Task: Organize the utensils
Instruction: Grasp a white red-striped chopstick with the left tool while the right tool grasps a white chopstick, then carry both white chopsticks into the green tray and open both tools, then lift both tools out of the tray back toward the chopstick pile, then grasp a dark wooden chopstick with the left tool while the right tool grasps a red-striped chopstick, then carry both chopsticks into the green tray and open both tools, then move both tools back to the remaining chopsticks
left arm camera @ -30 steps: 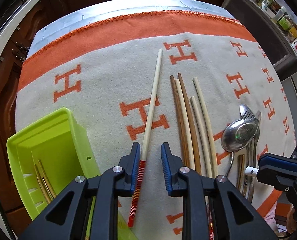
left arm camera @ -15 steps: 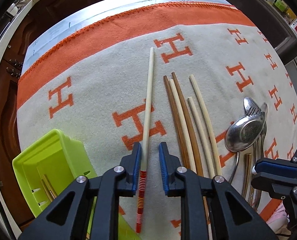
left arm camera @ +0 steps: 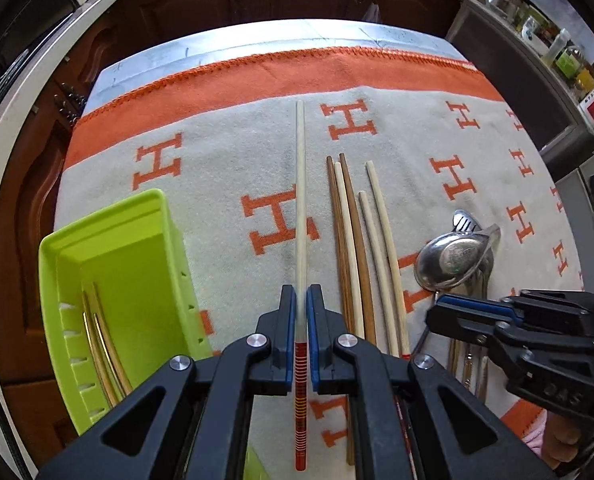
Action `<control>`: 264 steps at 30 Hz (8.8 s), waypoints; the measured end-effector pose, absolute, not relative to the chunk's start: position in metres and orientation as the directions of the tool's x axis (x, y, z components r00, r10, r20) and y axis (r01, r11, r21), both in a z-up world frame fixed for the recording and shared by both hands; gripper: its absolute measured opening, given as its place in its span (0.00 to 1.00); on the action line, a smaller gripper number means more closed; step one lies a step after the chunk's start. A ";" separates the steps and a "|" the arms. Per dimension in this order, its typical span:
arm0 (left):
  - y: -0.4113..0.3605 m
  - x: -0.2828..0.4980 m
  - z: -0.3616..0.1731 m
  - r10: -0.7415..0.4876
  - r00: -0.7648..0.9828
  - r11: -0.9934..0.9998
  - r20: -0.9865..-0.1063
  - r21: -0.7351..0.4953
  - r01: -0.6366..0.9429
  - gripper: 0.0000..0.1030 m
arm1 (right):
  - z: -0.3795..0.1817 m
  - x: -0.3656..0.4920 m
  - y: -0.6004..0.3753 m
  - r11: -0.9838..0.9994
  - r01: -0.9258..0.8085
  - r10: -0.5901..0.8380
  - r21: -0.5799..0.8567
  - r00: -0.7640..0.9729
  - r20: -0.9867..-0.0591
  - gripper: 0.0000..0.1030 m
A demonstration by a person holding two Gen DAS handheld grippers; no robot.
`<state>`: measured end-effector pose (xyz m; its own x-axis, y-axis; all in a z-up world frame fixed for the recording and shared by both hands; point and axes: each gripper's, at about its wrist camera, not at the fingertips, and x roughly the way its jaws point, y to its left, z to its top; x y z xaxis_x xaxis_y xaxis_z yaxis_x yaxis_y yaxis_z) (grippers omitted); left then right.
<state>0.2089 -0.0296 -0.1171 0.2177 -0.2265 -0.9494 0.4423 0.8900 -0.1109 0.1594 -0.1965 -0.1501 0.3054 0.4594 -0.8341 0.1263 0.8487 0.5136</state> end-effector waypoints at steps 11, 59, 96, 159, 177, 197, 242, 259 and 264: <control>0.049 0.163 -0.052 -0.282 0.353 0.934 -0.892 -0.171 0.314 0.03 | -0.165 0.172 -0.173 0.888 0.195 0.357 0.416 0.277 -0.892 0.11; 0.154 0.116 -0.061 -0.168 0.486 0.985 -0.858 -0.162 0.053 0.28 | -0.075 0.154 -0.047 0.891 -0.067 0.448 0.449 0.287 -0.847 0.05; 0.109 0.096 -0.040 -0.194 0.509 0.980 -0.839 -0.138 0.146 0.37 | -0.051 0.111 -0.101 0.944 -0.115 0.329 0.309 0.379 -0.865 0.07; -0.054 0.173 -0.150 -0.108 0.287 0.943 -0.952 -0.007 0.334 0.10 | -0.158 0.105 -0.216 0.874 0.010 0.462 0.486 0.299 -0.835 0.14; -0.003 0.140 -0.072 -0.183 0.423 0.963 -0.888 -0.076 0.257 0.04 | -0.158 0.126 -0.196 0.840 0.036 0.507 0.541 0.301 -0.808 0.14; 0.097 0.121 -0.079 -0.089 0.467 0.994 -0.880 -0.047 0.101 0.05 | -0.161 0.150 -0.127 0.978 -0.001 0.197 0.207 0.307 -0.931 0.13; 0.173 0.096 -0.046 -0.112 0.570 0.991 -0.814 -0.135 0.002 0.23 | -0.079 0.163 -0.033 0.885 -0.065 0.460 0.461 0.272 -0.845 0.06; 0.146 0.098 -0.042 -0.126 0.557 0.992 -0.821 -0.114 0.057 0.23 | -0.070 0.158 -0.048 0.880 -0.092 0.469 0.465 0.314 -0.826 0.07; 0.132 0.098 -0.041 -0.141 0.550 0.990 -0.823 -0.113 0.086 0.23 | -0.065 0.149 -0.070 0.891 -0.090 0.447 0.445 0.337 -0.828 0.07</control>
